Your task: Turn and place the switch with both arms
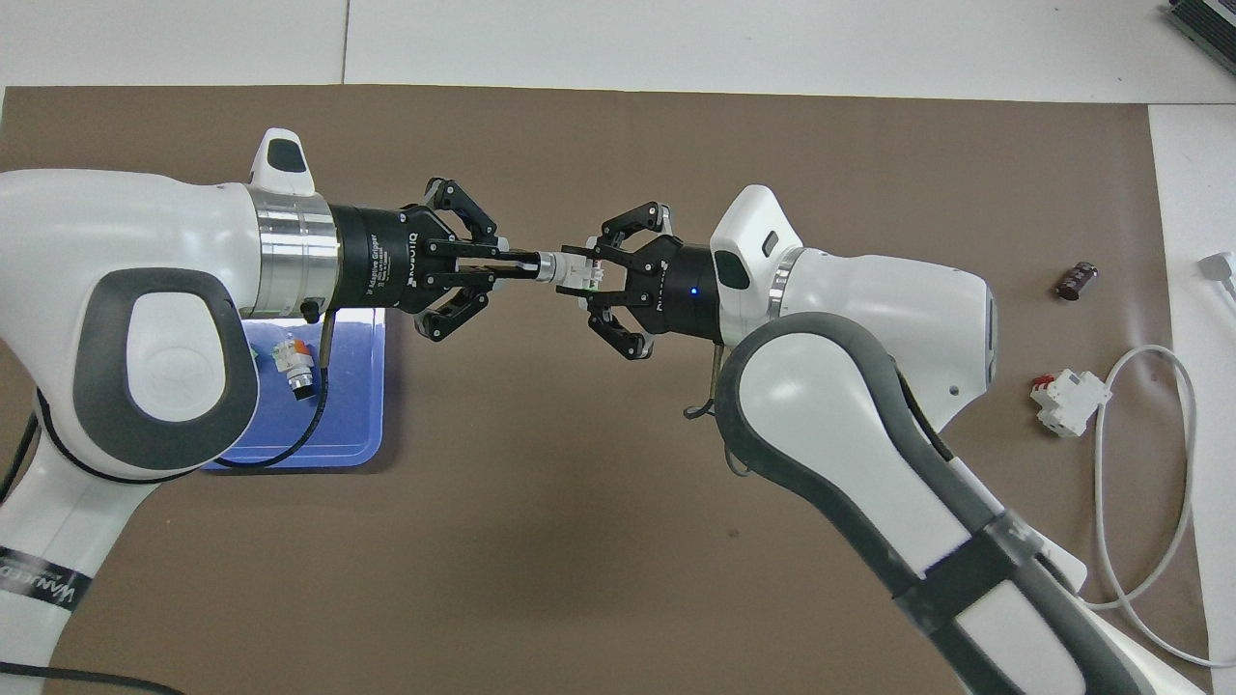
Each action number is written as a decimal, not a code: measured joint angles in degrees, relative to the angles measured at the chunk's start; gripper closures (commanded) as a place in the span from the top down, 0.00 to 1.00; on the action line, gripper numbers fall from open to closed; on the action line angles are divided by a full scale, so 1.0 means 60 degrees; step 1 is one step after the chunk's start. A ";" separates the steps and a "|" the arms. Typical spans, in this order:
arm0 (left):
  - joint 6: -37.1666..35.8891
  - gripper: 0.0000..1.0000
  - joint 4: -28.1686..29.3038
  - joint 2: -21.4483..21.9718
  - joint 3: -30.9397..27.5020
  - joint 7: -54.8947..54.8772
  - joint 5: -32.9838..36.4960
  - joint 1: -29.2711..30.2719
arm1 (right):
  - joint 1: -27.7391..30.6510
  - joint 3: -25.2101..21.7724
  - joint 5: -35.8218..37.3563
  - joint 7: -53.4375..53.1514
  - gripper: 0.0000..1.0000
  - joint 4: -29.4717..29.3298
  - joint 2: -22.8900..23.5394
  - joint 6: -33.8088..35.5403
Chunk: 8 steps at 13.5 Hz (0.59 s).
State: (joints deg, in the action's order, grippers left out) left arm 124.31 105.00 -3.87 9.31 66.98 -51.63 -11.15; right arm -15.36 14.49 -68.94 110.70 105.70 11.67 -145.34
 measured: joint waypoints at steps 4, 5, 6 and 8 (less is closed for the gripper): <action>0.0488 0.00 0.0000 0.0061 0.0039 0.3049 0.0662 -0.0222 | 0.0002 -0.0009 0.0000 0.0000 0.00 -0.0004 0.0012 -0.0161; 0.0522 0.00 0.0000 0.0064 0.0038 0.3548 0.0700 -0.0242 | 0.0005 -0.0013 0.0000 0.0000 0.00 -0.0006 0.0012 -0.0166; 0.0522 0.00 0.0000 0.0066 0.0038 0.4007 0.0707 -0.0244 | 0.0005 -0.0014 0.0000 0.0000 0.00 -0.0007 0.0013 -0.0171; 0.0523 0.00 -0.0011 0.0088 0.0043 0.5082 0.0886 -0.0266 | 0.0000 -0.0012 0.0000 0.0000 0.00 -0.0008 0.0015 -0.0174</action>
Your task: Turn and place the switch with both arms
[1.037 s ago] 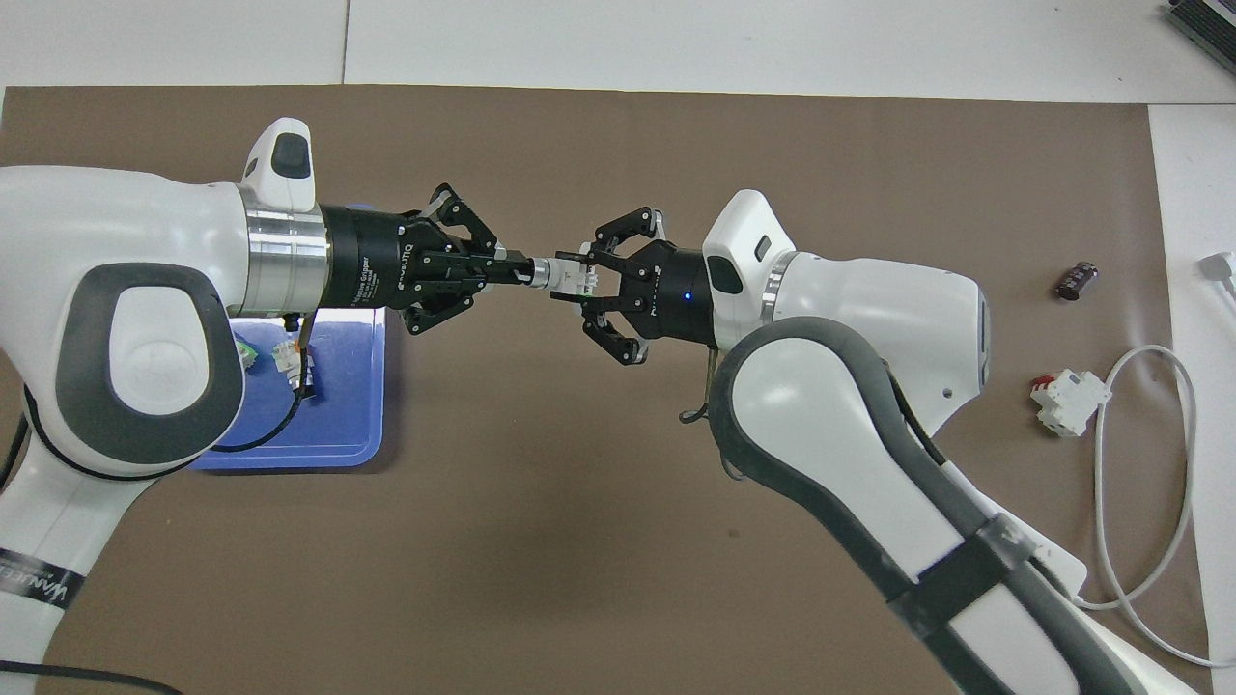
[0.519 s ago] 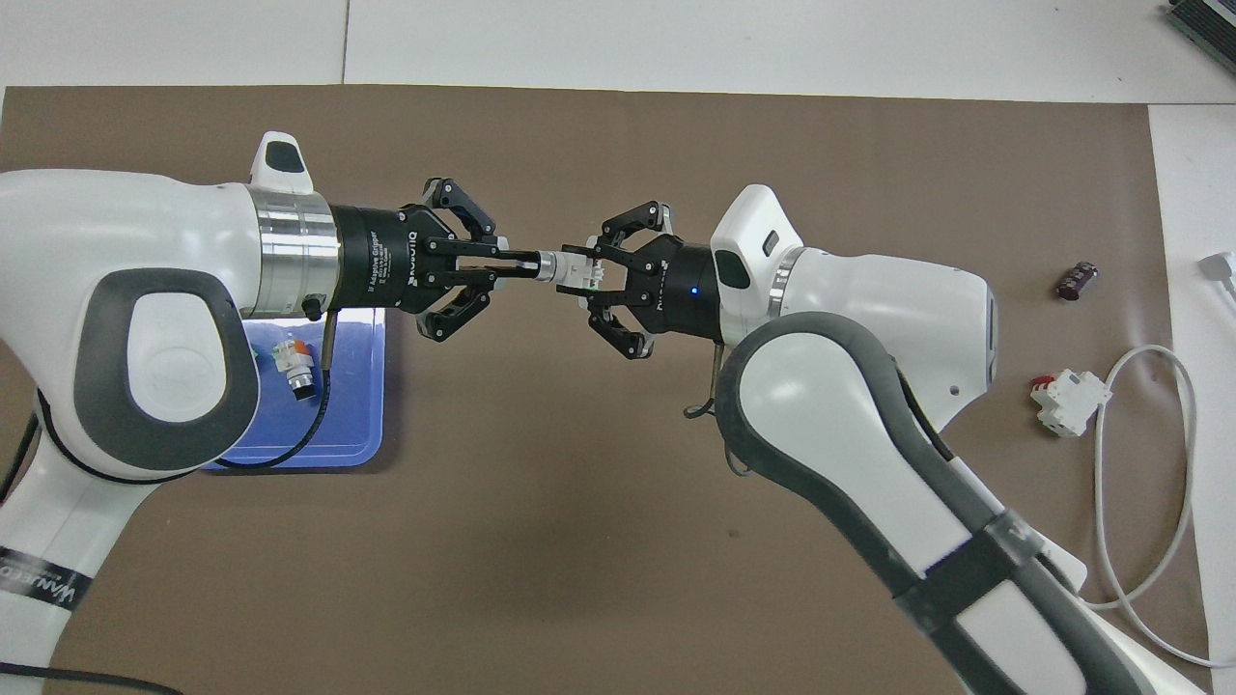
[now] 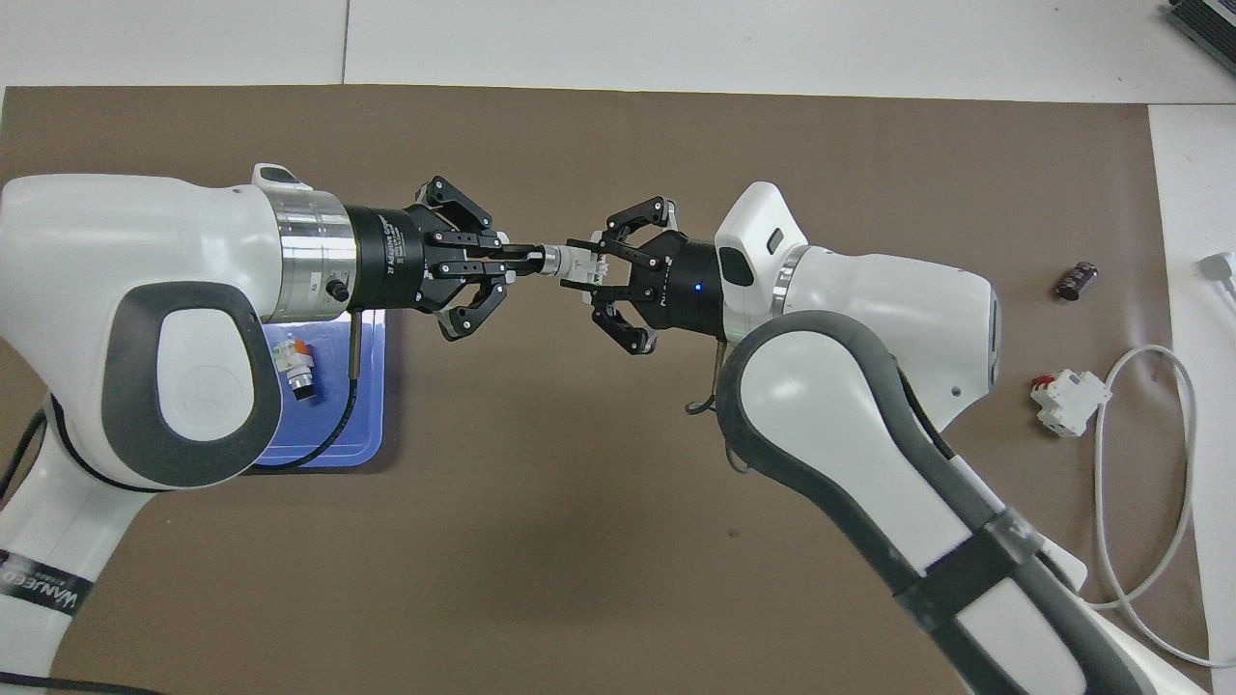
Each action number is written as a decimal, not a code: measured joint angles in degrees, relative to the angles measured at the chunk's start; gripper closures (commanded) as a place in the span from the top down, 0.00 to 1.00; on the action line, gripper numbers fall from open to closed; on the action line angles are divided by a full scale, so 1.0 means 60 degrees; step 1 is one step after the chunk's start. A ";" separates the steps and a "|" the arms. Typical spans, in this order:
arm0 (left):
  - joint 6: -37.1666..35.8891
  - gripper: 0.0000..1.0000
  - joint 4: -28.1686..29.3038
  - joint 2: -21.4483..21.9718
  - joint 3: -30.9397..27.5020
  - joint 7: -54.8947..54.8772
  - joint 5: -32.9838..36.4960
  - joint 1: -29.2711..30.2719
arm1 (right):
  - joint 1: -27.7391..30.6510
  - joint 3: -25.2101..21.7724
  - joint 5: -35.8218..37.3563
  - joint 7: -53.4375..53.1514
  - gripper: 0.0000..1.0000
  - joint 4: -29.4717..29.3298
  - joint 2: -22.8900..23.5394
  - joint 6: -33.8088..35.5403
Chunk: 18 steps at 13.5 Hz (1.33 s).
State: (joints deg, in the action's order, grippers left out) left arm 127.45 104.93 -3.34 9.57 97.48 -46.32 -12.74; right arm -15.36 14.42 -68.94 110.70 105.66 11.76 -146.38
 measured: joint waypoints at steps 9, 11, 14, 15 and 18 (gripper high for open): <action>0.0000 0.00 -0.0107 0.0073 0.0083 0.4660 0.1264 -0.0117 | -0.0015 0.0035 -0.0004 0.0000 0.00 -0.0002 0.0056 0.0000; -0.0001 0.00 -0.0108 0.0074 0.0085 0.5116 0.1338 -0.0127 | -0.0016 0.0039 -0.0006 0.0000 0.00 -0.0002 0.0067 0.0000; 0.0019 0.00 -0.0109 0.0075 0.0086 0.5291 0.1359 -0.0134 | -0.0018 0.0042 -0.0010 0.0000 0.00 -0.0003 0.0069 -0.0022; 0.0036 0.00 -0.0109 0.0075 0.0086 0.5295 0.1372 -0.0138 | -0.0019 0.0043 -0.0014 0.0000 0.00 -0.0003 0.0069 -0.0038; 0.0135 0.00 -0.0115 0.0076 0.0089 0.5325 0.1530 -0.0188 | -0.0025 0.0044 -0.0023 0.0000 0.00 -0.0003 0.0071 -0.0093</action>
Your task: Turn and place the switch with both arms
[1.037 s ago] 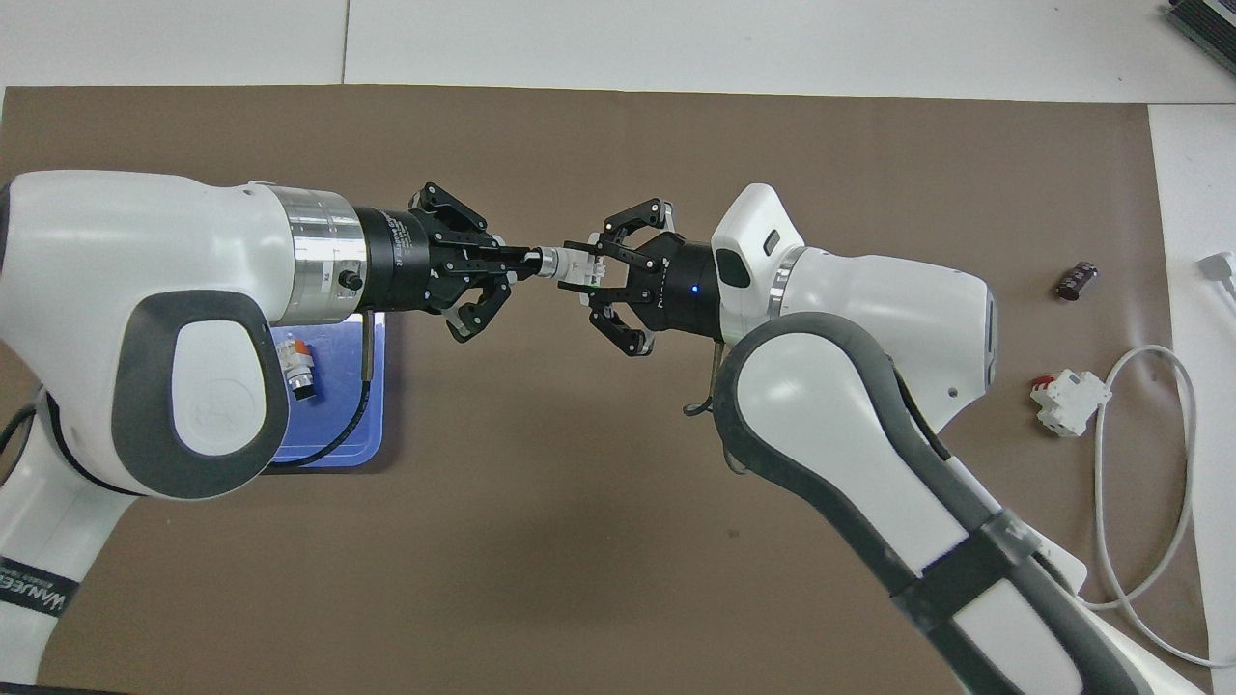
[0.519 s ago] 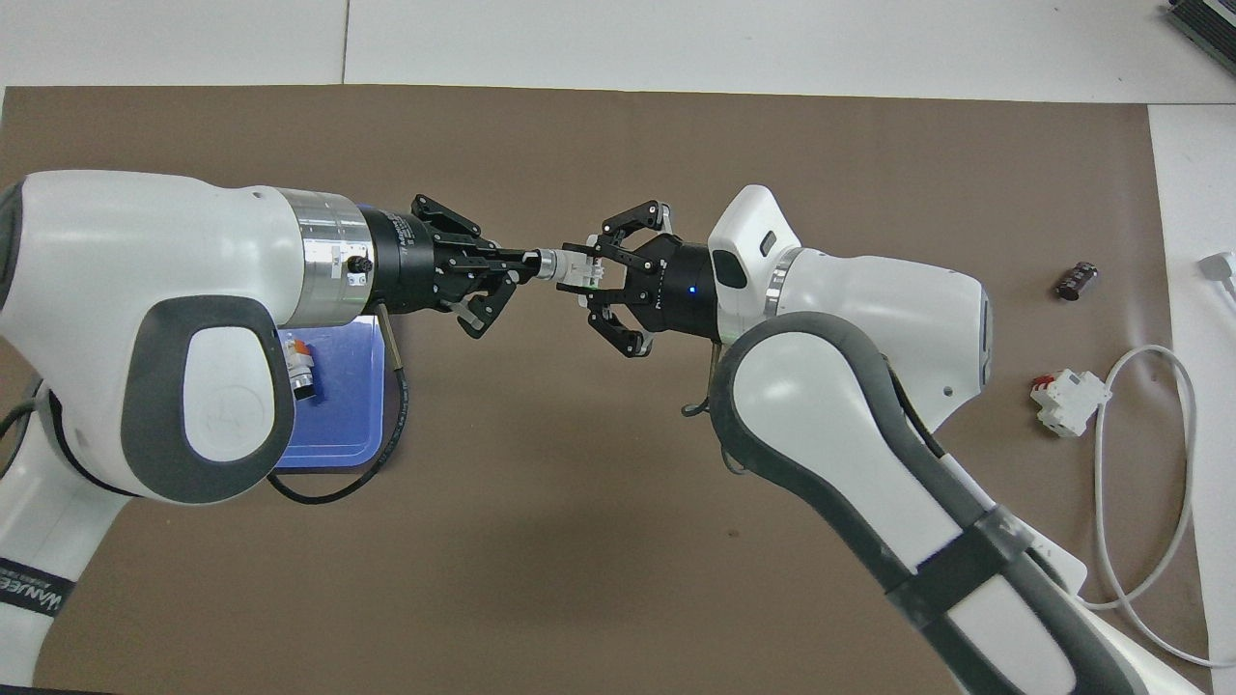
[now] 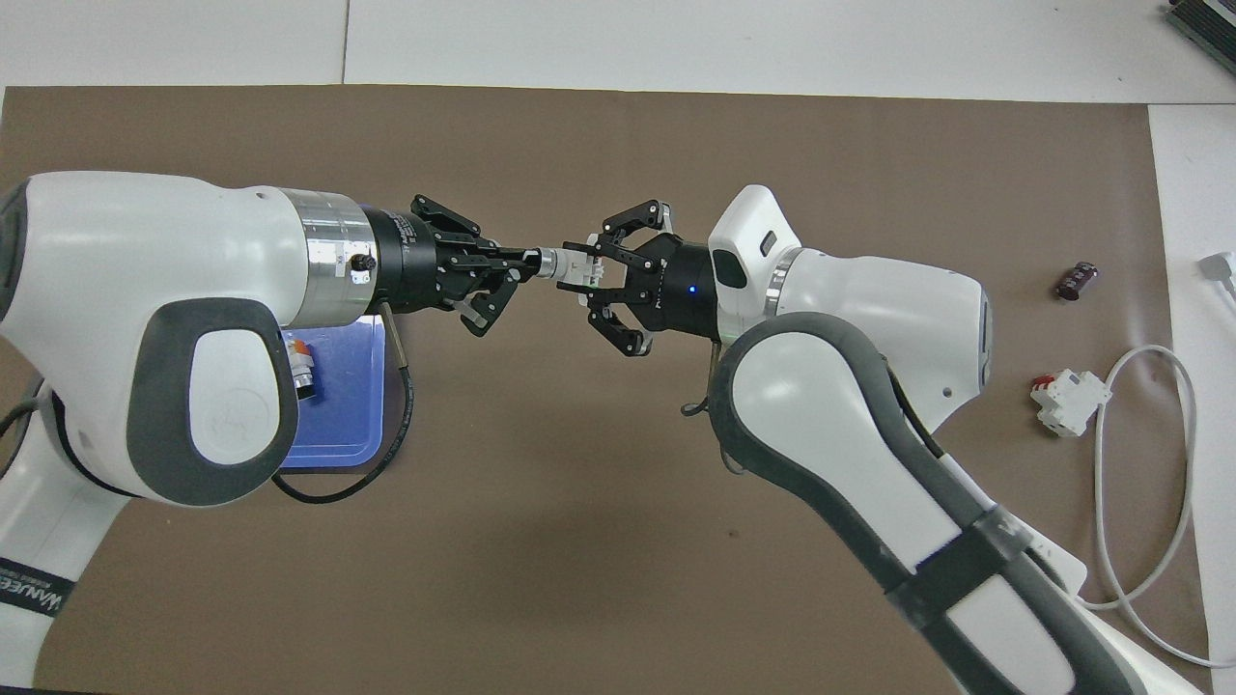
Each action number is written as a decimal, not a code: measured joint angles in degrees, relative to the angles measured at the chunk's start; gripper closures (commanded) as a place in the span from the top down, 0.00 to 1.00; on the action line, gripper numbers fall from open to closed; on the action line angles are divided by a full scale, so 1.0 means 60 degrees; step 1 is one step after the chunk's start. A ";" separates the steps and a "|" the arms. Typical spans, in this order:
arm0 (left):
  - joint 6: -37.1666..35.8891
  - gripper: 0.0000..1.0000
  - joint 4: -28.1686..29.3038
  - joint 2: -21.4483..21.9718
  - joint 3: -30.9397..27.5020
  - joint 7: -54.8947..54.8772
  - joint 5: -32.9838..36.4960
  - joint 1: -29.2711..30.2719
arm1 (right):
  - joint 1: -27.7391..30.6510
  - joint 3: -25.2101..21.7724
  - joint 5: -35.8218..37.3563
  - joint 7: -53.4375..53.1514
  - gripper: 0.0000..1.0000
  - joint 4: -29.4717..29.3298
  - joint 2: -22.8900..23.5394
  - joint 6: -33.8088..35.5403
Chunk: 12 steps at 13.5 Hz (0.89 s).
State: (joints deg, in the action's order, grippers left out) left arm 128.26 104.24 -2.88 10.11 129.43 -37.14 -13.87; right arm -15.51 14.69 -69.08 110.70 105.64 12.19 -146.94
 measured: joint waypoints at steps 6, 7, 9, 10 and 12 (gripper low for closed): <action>0.0111 0.00 -0.0004 0.0002 0.0032 -0.0084 0.0329 -0.0032 | -0.0026 0.0033 -0.0005 0.0001 0.00 0.0000 0.0028 -0.0159; 0.0121 0.00 -0.0004 0.0002 0.0037 -0.0145 0.0358 -0.0033 | -0.0026 0.0033 -0.0005 0.0001 0.00 0.0001 0.0028 -0.0161; 0.0143 0.00 -0.0004 0.0002 0.0045 -0.0217 0.0422 -0.0042 | -0.0026 0.0033 -0.0005 0.0001 0.00 0.0001 0.0032 -0.0162; 0.0152 0.00 -0.0005 0.0002 0.0047 -0.0224 0.0440 -0.0045 | -0.0026 0.0033 -0.0005 0.0001 0.00 0.0001 0.0033 -0.0166; 0.0166 0.00 -0.0005 0.0002 0.0048 -0.0237 0.0448 -0.0049 | -0.0026 0.0033 -0.0006 0.0001 1.00 0.0000 0.0033 -0.0175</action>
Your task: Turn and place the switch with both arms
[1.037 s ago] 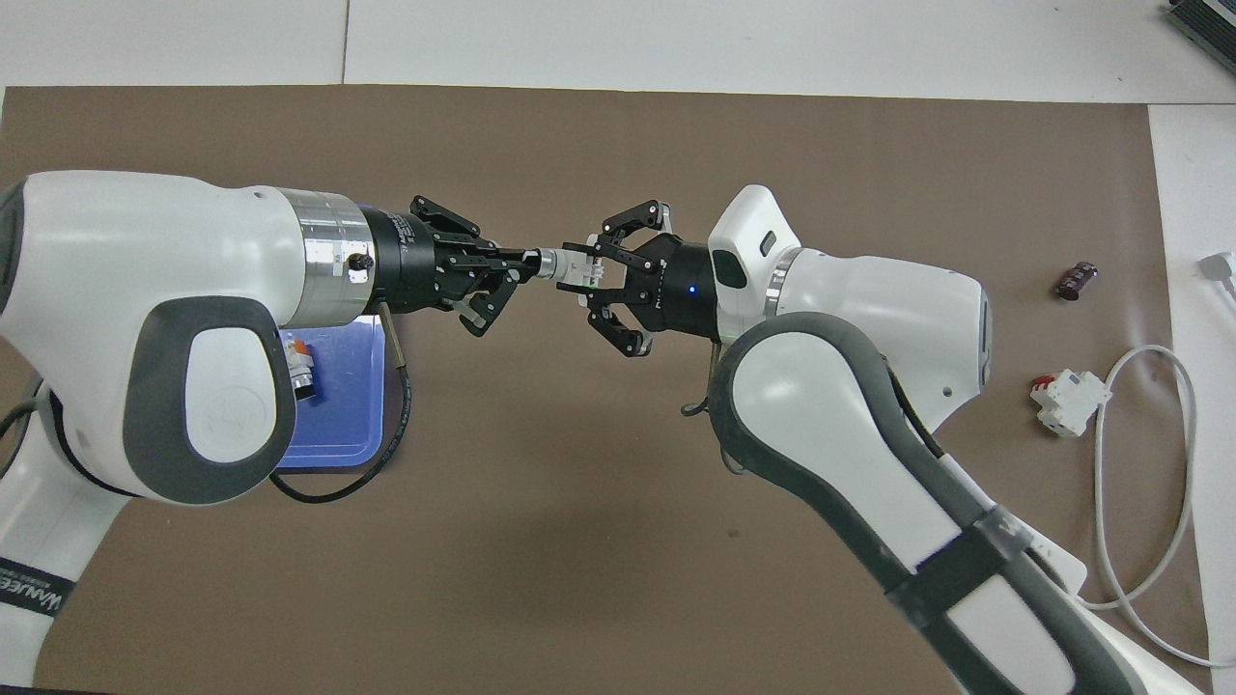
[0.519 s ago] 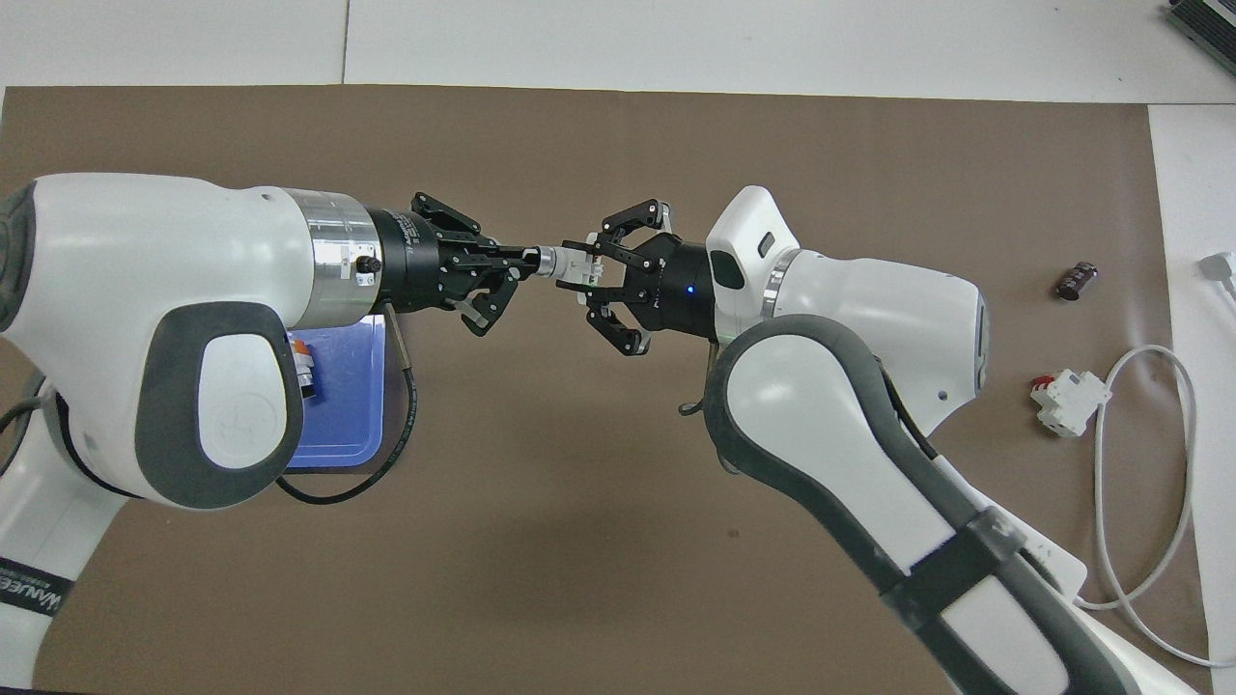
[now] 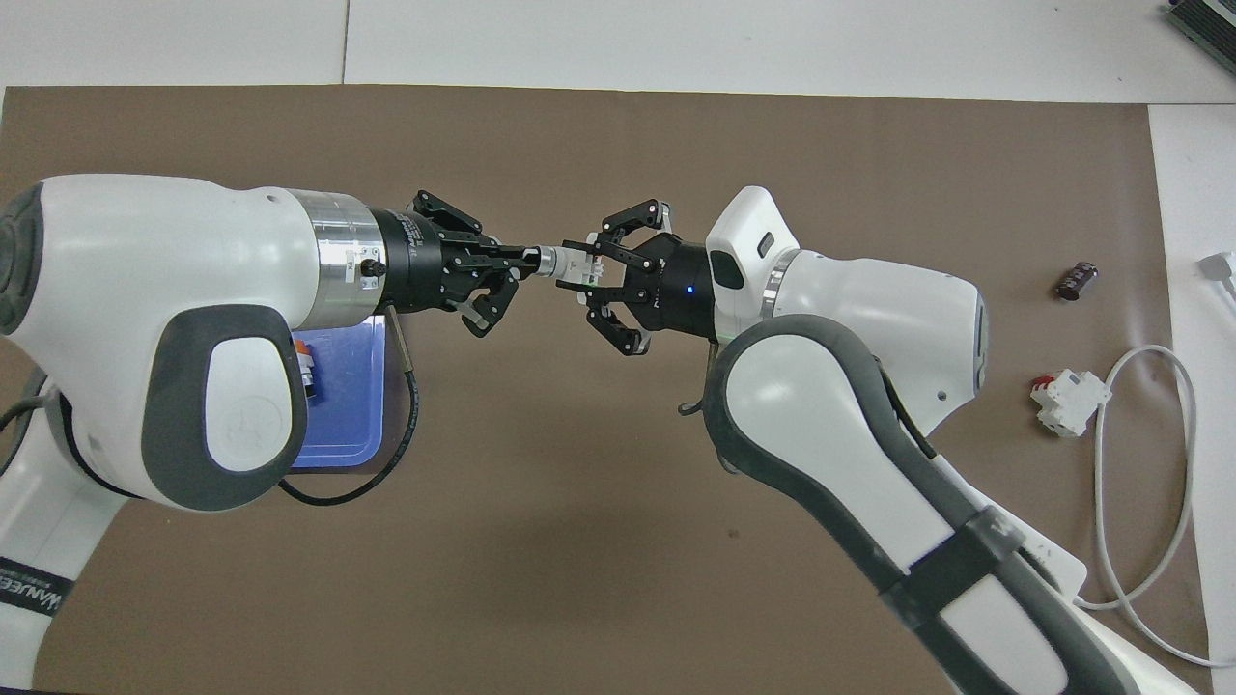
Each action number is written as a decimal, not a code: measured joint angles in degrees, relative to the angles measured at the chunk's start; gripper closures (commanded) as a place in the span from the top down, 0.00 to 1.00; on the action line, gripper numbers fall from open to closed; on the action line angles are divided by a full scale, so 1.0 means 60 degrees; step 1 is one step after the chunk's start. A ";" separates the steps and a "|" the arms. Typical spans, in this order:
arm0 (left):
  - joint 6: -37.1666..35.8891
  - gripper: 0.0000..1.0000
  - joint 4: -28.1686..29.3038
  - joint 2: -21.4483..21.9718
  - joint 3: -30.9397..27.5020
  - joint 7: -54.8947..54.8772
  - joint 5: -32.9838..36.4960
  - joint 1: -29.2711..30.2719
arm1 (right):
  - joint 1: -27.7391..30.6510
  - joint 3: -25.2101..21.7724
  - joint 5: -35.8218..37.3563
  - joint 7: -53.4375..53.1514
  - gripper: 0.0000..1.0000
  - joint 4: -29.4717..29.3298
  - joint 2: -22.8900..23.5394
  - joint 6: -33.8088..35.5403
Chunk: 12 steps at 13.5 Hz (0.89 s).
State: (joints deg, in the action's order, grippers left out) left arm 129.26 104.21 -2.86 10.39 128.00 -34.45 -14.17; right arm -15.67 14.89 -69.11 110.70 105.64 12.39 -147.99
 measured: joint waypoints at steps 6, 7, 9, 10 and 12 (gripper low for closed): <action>0.0610 0.00 -0.0007 -0.0037 -0.0256 -0.0131 0.0396 0.0062 | 0.0006 -0.0017 0.0001 0.0009 1.00 0.0157 -0.0150 -0.0024; 0.0615 0.00 -0.0007 -0.0041 -0.0249 -0.0328 0.0458 0.0054 | 0.0015 -0.0039 0.0001 0.0010 1.00 0.0167 -0.0225 -0.0024; 0.0610 0.00 0.0005 -0.0056 -0.0194 -0.0901 0.0908 -0.0028 | 0.0080 -0.0124 0.0109 0.0016 1.00 0.0171 -0.0377 -0.0026; 0.0601 0.00 0.0021 -0.0061 -0.0180 -0.1240 0.1194 -0.0125 | 0.0168 -0.0159 0.0396 0.0014 1.00 0.0171 -0.0466 -0.0029; 0.0546 0.00 0.0060 -0.0064 -0.0157 -0.2139 0.1759 -0.0347 | 0.0496 -0.0195 0.1772 -0.0510 1.00 0.0163 -0.0668 -0.0028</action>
State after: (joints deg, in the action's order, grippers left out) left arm 132.53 104.58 -3.25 9.45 115.17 -23.90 -16.25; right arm -12.69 13.72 -58.48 107.65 106.62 8.38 -148.16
